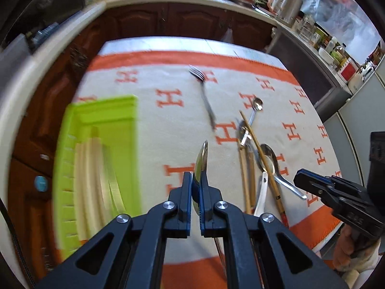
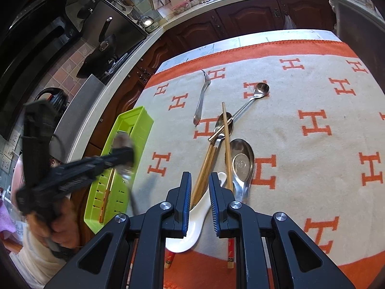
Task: Organize utensils
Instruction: 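Lower the silver spoon into the green tray and open the left tool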
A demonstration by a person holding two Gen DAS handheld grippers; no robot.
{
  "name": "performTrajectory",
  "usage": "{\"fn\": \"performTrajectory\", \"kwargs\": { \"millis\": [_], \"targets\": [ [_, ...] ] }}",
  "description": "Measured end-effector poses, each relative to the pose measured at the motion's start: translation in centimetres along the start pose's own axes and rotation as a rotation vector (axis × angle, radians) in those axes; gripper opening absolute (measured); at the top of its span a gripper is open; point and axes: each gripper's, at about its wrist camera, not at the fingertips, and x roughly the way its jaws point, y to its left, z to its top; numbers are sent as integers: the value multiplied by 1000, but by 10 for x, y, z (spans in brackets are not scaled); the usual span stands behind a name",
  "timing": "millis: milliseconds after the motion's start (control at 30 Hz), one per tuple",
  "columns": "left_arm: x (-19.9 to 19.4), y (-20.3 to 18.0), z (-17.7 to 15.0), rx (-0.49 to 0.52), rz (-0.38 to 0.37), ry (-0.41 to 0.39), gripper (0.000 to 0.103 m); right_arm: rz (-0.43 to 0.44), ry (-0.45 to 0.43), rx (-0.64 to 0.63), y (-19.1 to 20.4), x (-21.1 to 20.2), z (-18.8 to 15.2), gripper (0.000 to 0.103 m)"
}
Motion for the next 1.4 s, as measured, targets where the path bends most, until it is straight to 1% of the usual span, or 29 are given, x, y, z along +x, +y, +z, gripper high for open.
{"fn": "performTrajectory", "kwargs": {
  "millis": [33,200,300,433,500,567,667,800,900,967,1033,1100,1133,1200,1267,1333,1400],
  "targets": [
    [-16,8,1,-1,19,-16,3,0,1,-2,2,0,-1,15],
    [-64,40,9,-18,110,-62,3,-3,8,-20,14,0,-3,15],
    [-84,60,13,-33,151,-84,3,-11,16,-32,22,2,-5,15],
    [-96,83,14,-62,185,-90,3,-23,29,-42,30,6,-5,15],
    [-94,92,14,-74,194,-83,4,-27,34,-48,32,9,-4,15],
    [-83,99,15,-74,213,-63,5,-28,39,-54,35,12,-4,15],
    [-57,103,18,-56,246,-25,7,-32,50,-66,41,17,-4,15],
    [-13,98,25,-18,270,20,10,-42,60,-77,45,21,-4,15],
    [9,98,30,-8,276,43,11,-56,61,-74,44,22,-2,15],
    [17,100,34,-23,263,47,10,-62,60,-72,42,22,-1,15],
    [18,108,36,-71,200,36,8,-69,61,-69,41,24,0,15],
    [9,114,35,-107,117,2,5,-72,66,-64,40,26,0,15],
    [-2,115,33,-112,68,-38,4,-73,69,-61,39,27,1,15],
    [-22,112,29,-116,2,-98,1,-74,75,-60,39,30,1,15],
    [-39,107,25,-114,-37,-150,1,-74,83,-65,41,34,2,15],
    [-57,103,19,-112,-54,-199,1,-72,92,-73,45,37,2,15],
    [-72,103,15,-134,-106,-229,1,-71,98,-90,51,40,1,15]
  ]
}}
